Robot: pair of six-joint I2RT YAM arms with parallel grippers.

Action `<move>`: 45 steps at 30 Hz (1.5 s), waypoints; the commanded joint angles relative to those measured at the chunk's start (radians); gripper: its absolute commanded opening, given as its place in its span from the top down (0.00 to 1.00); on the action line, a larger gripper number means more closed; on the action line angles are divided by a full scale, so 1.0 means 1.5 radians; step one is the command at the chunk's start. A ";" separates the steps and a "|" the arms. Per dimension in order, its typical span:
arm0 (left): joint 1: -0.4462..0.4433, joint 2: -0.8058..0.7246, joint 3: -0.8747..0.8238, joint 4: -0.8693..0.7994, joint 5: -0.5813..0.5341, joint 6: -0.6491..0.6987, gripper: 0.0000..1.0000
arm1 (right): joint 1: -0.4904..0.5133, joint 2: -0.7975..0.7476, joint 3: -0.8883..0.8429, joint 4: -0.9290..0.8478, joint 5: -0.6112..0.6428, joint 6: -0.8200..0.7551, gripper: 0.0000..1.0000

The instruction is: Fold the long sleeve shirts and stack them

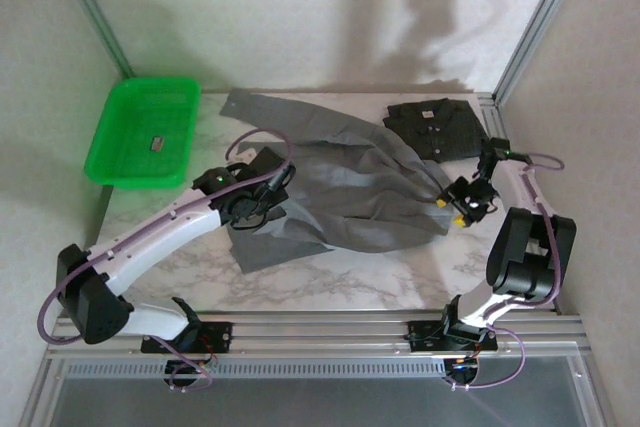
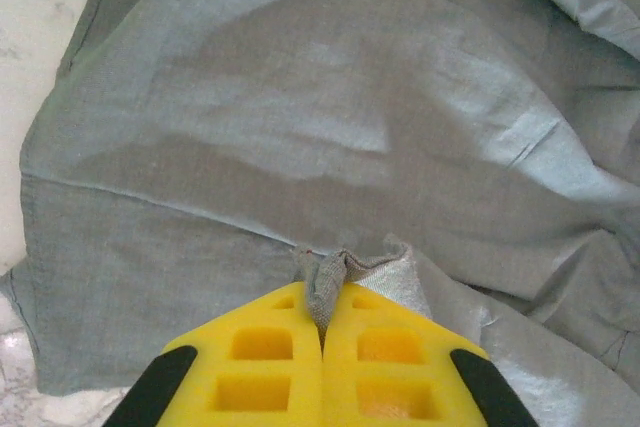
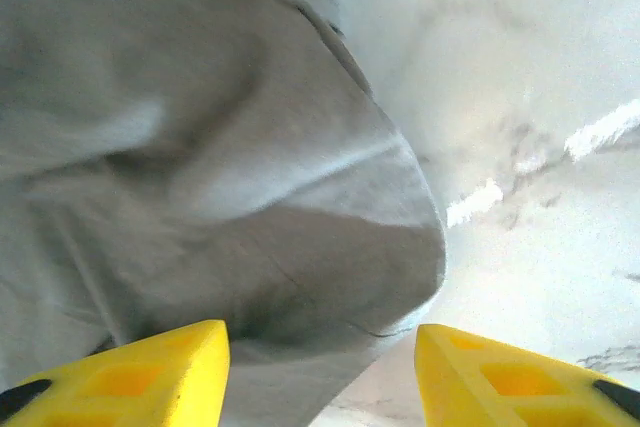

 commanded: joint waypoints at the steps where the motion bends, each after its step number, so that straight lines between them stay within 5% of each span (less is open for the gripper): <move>1: 0.004 -0.003 0.015 0.011 0.003 0.036 1.00 | 0.002 0.013 -0.033 0.004 -0.059 0.005 0.49; 17: 0.004 -0.034 -0.015 0.026 0.011 0.039 1.00 | -0.019 0.048 -0.130 0.081 -0.096 0.050 0.54; 19: 0.004 -0.036 -0.017 0.030 0.014 0.041 1.00 | -0.024 0.048 -0.140 0.102 -0.092 0.061 0.59; 25: 0.004 -0.065 -0.017 0.018 0.011 0.044 1.00 | -0.028 0.049 -0.091 0.098 -0.093 0.065 1.00; 34: 0.002 -0.177 -0.055 0.012 0.005 0.034 1.00 | -0.028 -0.079 -0.078 -0.008 -0.098 0.041 1.00; 45: -0.029 -0.193 -0.063 -0.003 -0.008 0.046 1.00 | -0.028 -0.173 -0.049 -0.107 -0.087 0.028 1.00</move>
